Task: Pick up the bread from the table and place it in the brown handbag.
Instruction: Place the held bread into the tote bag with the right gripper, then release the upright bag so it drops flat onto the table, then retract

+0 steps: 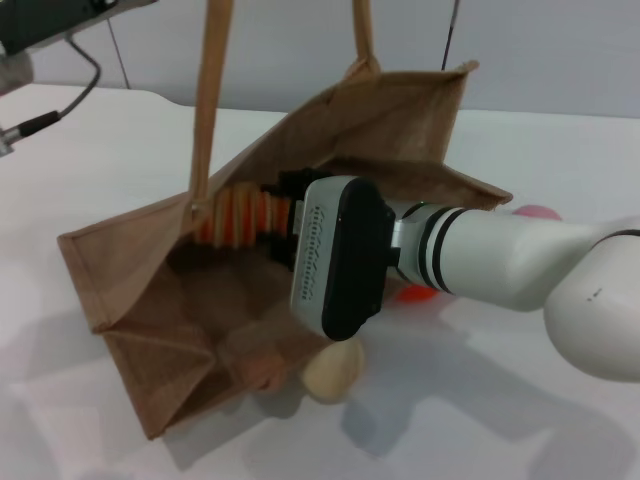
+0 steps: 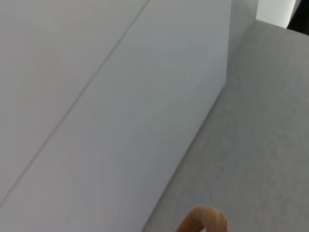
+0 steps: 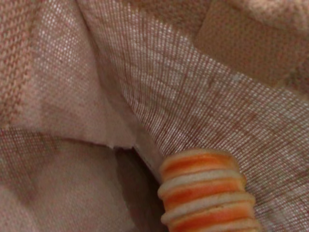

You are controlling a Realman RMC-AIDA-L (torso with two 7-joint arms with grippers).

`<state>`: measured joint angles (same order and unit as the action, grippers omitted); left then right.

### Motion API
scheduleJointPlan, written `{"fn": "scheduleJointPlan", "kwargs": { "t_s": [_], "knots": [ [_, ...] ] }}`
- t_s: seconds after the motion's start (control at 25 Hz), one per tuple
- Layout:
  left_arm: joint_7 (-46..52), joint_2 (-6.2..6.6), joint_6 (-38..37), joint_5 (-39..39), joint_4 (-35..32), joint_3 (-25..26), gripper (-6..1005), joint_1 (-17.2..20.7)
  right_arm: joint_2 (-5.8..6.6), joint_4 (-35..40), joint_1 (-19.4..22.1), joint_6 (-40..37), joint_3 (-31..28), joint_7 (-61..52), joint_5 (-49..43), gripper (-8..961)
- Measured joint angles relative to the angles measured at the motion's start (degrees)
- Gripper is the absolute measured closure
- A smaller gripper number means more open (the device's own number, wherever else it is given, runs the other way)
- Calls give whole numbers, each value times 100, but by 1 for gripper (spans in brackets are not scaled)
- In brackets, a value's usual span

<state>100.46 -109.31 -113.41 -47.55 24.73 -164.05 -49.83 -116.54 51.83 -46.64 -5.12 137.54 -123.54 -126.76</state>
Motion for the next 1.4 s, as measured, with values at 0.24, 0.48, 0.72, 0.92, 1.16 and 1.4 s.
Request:
{"fn": "scheduleJointPlan", "kwargs": {
  "t_s": [0.24, 0.48, 0.72, 0.92, 1.16, 1.4],
  "knots": [
    [-5, 41, 20, -229, 31, 3, 878, 274, 50, 581, 421, -71, -9, 25, 25, 430],
    [-40, 93, 73, -304, 37, 23, 878, 476, 112, 1366, 1076, -326, -361, 375, -36, 183],
    [-87, 97, 272, -520, 49, 18, 877, 652, 142, 2182, 1728, -982, -923, 837, -42, 64],
    [-412, 45, 755, -538, 44, 14, 877, 770, 366, 2873, 2386, -1115, -1243, 923, -78, 61],
    [-1083, -109, 1633, -561, 3, 22, 870, 884, 426, 3242, 3122, -1160, -1883, 978, -94, 62],
    [-2201, -427, 2326, -704, -6, 53, 856, 942, 374, 3320, 3458, -1089, -2325, 978, -54, 64]
  ]
}}
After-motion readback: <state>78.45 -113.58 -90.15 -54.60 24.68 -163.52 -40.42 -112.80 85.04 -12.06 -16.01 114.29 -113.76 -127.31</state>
